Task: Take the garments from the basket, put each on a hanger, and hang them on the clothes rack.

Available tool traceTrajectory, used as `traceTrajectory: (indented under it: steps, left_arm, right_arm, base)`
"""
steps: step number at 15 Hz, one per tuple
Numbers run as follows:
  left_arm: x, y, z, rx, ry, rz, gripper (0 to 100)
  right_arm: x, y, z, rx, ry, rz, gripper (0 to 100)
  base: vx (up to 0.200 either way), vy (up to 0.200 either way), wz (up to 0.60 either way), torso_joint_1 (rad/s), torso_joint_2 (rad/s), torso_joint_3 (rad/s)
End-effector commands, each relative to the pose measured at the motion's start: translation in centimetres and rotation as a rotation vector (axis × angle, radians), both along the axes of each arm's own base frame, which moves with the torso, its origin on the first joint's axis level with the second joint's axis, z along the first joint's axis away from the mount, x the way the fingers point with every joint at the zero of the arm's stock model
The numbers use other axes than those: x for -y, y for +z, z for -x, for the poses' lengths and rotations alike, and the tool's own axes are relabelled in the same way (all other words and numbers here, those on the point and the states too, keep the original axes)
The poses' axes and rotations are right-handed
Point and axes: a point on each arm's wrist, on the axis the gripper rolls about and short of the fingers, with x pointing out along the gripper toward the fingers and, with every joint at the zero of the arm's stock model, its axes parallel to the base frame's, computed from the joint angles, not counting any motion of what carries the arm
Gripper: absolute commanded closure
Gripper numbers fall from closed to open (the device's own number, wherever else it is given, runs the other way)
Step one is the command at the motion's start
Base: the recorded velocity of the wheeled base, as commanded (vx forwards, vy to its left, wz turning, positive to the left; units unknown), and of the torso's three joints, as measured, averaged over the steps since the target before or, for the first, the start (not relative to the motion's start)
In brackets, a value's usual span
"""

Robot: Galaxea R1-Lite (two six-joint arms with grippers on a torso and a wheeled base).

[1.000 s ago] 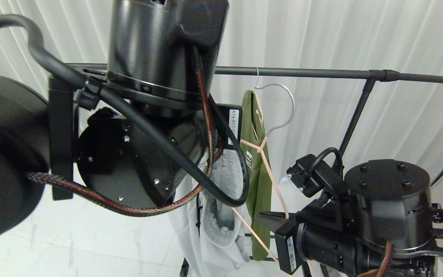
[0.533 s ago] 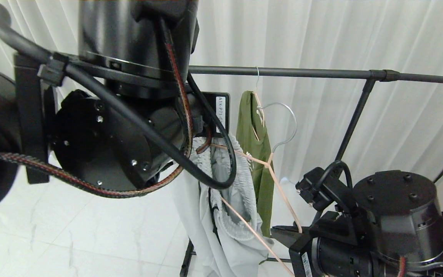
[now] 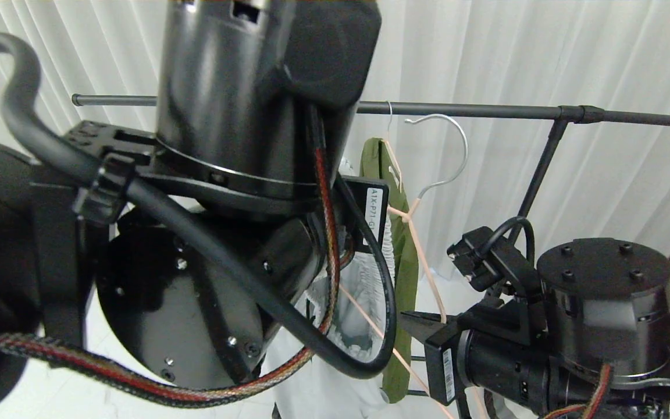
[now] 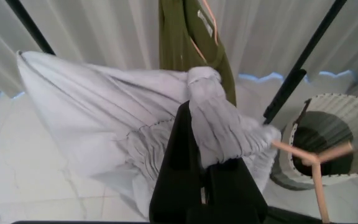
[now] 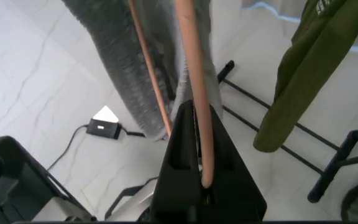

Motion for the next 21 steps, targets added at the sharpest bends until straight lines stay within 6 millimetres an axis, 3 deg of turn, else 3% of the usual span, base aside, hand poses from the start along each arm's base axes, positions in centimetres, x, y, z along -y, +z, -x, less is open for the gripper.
traceTrajectory:
  steps: [1,5,11,21]
  left_arm:
    - [-0.1,-0.5,0.1,-0.009,0.001,-0.015,100]
    - [-0.4,-0.9,0.1,-0.011,0.024,-0.032,100]
    - [-1.5,-2.4,0.1,-0.023,0.040,-0.060,100]
    - [-1.3,-3.0,0.2,-0.026,0.039,-0.069,100]
  right_arm:
    - [-0.2,-0.3,-0.1,-0.002,-0.001,0.005,100]
    - [-0.3,-0.1,-0.4,0.075,-0.045,-0.095,100]
    - [1.7,0.2,-0.8,0.118,-0.094,-0.151,100]
    - [2.1,1.3,-1.0,0.207,-0.106,-0.262,100]
  base:
    - [0.000,0.000,0.00,0.000,0.00,0.000]
    - [0.000,0.000,0.00,0.000,0.00,0.000]
    - [0.000,0.000,0.00,0.000,0.00,0.000]
    - [0.000,0.000,0.00,0.000,0.00,0.000]
